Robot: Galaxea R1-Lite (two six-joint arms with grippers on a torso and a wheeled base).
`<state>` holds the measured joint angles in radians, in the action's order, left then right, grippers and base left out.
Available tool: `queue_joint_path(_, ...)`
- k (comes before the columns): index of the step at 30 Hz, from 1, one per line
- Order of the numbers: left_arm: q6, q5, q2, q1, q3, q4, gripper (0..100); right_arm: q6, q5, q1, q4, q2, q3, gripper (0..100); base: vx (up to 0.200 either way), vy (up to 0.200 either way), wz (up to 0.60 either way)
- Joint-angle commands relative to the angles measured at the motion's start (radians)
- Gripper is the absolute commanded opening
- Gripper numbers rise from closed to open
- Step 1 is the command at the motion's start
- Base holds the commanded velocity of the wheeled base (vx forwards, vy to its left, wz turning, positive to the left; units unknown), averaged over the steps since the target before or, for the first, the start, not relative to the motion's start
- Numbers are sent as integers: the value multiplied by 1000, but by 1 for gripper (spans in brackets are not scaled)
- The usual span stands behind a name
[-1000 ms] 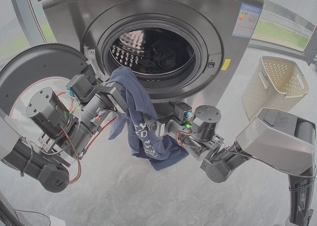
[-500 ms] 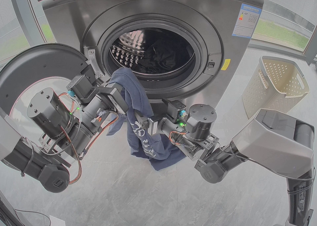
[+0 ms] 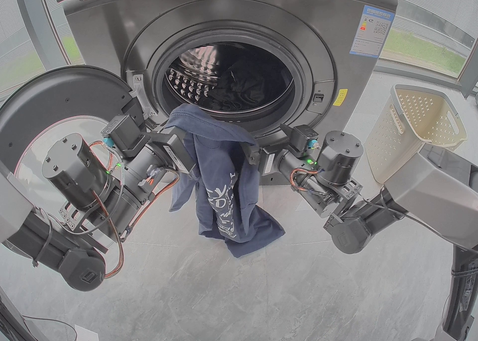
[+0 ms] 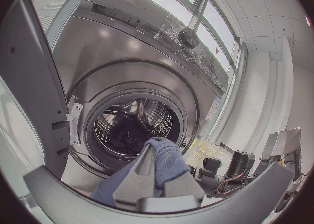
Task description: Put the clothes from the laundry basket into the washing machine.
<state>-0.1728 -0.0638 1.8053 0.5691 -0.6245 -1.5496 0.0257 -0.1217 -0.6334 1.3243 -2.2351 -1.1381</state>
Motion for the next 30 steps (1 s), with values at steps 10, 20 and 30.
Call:
queue_joint_path(10,-1,1,-4,3,2,-1,0,-6,13,66,1,3,54,100,0,0,0)
queue_joint_path(20,1,1,-11,9,-1,-1,0,-3,11,-5,-2,-143,-63,100,0,0,0)
queue_joint_path(30,1,1,-14,8,-3,-1,0,8,13,-28,3,-184,-124,100,0,0,0)
